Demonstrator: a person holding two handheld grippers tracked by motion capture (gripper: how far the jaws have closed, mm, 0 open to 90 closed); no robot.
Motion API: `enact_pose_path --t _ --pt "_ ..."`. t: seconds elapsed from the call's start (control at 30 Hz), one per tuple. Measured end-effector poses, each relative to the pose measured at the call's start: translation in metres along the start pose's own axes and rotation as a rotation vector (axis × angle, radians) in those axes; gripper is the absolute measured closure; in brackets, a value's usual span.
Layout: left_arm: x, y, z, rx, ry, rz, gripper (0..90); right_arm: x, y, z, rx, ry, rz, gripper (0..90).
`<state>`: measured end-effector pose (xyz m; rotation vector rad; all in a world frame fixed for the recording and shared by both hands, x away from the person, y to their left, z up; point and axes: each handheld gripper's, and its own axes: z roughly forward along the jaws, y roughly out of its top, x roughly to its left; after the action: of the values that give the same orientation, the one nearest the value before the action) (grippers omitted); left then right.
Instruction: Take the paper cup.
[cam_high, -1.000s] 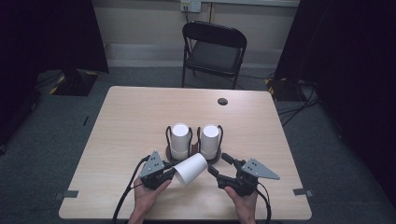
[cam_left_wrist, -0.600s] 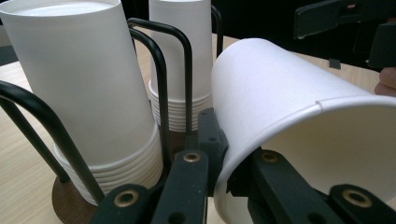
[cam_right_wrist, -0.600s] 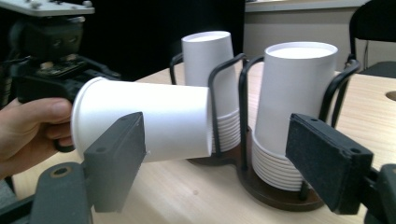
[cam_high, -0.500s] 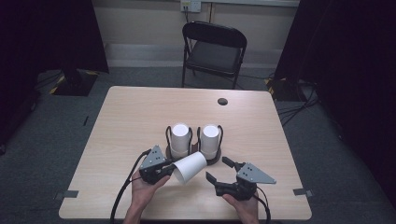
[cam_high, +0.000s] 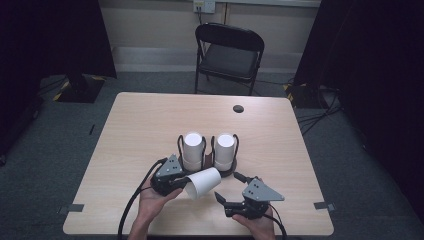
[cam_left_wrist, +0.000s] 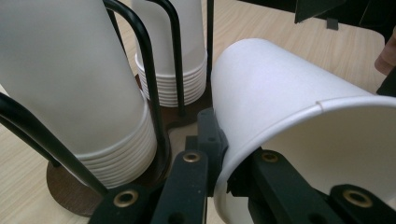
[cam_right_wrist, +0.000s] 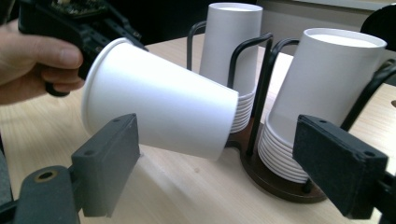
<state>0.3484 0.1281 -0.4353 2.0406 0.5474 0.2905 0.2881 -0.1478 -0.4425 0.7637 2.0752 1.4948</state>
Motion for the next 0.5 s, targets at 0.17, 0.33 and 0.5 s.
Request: enact_pose_path --t 0.17,0.33,0.5 --pt "0.002 0.004 -0.002 0.033 -0.007 0.003 87.1 0.006 0.001 0.001 0.003 0.008 -0.049 15.2" --pt "0.002 0.009 -0.001 0.071 -0.043 0.002 87.1 0.01 0.001 0.005 0.026 0.016 -0.103 15.6" --pt "0.0 0.014 0.001 0.11 -0.058 0.008 87.1 0.015 0.003 0.008 0.051 0.015 -0.169 15.1"
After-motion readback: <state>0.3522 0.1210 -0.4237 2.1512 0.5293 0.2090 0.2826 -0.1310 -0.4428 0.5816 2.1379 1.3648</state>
